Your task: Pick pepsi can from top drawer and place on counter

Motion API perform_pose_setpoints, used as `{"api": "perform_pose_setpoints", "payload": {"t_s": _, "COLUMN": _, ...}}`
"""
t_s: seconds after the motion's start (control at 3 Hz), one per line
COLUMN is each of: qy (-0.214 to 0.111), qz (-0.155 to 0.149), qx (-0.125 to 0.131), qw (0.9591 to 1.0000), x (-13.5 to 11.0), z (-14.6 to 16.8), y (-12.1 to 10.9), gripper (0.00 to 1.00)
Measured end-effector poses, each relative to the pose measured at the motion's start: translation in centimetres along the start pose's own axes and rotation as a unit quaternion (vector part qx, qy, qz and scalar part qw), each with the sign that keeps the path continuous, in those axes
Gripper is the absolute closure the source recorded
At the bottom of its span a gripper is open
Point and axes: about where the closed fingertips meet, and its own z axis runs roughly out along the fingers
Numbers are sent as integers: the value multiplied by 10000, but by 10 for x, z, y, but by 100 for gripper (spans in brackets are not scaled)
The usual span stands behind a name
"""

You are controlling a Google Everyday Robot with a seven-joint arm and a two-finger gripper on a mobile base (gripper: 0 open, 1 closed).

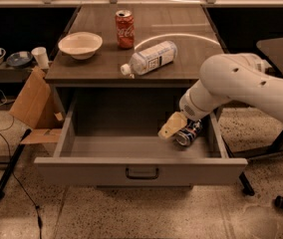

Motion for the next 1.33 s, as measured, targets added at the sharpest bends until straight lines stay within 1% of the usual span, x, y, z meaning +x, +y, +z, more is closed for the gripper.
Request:
{"api": "perform_pose_setpoints", "payload": {"t_s": 0.33, "qy": -5, "qz": 91, "qx": 106, "qw": 9999, "x": 1, "z": 23, "y": -11, "gripper": 0}}
{"api": "perform_pose_setpoints", "payload": {"t_s": 0.67, "qy": -67, "qz": 156, "qx": 147, "qw": 9997, "x": 6, "z": 41, "y": -25, "gripper": 0}}
{"api": "perform_pose_setpoints", "payload": {"t_s": 1.0, "qy": -95, "qz": 117, "qx": 124, "qw": 9998, "x": 12, "z": 61, "y": -34, "gripper": 0}}
{"api": "perform_pose_setpoints", "payload": {"t_s": 1.33, "qy": -65, "qz": -17, "qx": 119, "qw": 9999, "x": 21, "z": 83, "y": -47, "gripper": 0}}
